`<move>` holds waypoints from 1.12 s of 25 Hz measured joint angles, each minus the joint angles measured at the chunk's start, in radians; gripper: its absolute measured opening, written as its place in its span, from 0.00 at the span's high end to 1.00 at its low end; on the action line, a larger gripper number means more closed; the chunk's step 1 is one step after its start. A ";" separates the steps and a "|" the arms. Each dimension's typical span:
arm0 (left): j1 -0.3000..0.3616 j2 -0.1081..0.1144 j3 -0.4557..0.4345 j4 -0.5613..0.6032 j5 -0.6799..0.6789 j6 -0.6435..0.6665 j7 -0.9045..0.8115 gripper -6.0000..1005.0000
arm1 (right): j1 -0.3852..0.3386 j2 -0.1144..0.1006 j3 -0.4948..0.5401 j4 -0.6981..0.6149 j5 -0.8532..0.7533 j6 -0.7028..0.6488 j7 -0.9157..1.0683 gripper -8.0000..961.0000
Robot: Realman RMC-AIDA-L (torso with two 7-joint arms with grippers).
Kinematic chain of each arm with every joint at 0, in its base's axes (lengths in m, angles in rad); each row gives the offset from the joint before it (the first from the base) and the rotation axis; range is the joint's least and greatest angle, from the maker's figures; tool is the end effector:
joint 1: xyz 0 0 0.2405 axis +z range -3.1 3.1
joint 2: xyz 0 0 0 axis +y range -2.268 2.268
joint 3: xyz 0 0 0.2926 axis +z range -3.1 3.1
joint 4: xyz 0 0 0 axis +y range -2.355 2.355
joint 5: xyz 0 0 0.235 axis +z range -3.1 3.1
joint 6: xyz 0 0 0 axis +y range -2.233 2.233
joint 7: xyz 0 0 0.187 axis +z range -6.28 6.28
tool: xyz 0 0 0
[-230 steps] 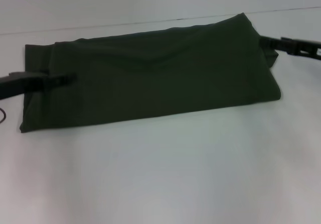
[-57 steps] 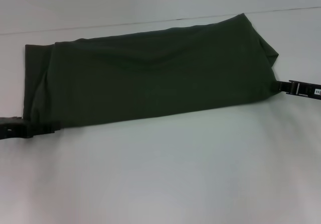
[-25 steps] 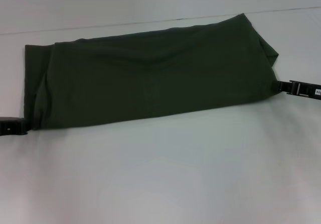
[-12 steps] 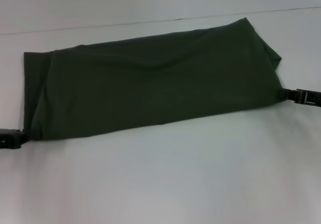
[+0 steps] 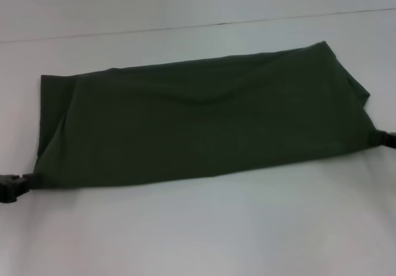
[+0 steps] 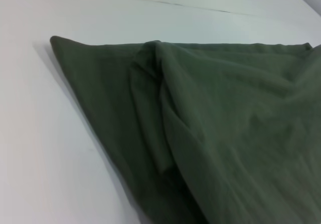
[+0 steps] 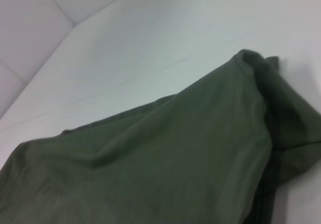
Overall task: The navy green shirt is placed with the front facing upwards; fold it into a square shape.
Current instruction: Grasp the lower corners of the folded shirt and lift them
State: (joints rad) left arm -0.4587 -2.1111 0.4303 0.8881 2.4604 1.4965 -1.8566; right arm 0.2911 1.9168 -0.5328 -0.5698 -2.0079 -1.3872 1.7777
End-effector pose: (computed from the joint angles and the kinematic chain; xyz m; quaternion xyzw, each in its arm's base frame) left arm -0.3861 0.3570 -0.0113 -0.8488 -0.4759 -0.1019 0.2065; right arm 0.4477 0.3262 0.0351 -0.7695 0.5356 0.2241 0.2659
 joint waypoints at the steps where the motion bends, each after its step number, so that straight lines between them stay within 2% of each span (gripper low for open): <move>1: 0.004 0.000 -0.002 0.001 0.001 0.012 0.007 0.99 | -0.009 -0.003 0.000 0.000 0.000 -0.014 -0.008 0.98; 10: 0.046 0.000 -0.006 0.042 0.002 0.090 0.012 0.99 | -0.089 -0.023 0.009 -0.001 -0.050 -0.107 -0.072 0.98; 22: 0.103 -0.004 -0.051 0.087 0.012 0.214 0.029 0.99 | -0.111 -0.027 0.035 -0.001 -0.194 -0.175 -0.131 0.98; 28: 0.123 -0.007 -0.060 0.096 0.024 0.234 0.033 0.99 | -0.127 -0.027 0.042 -0.001 -0.200 -0.183 -0.137 0.98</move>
State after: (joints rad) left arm -0.3353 -2.1177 0.3705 0.9845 2.4839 1.7307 -1.8235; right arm 0.1640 1.8897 -0.4907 -0.5706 -2.2076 -1.5699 1.6403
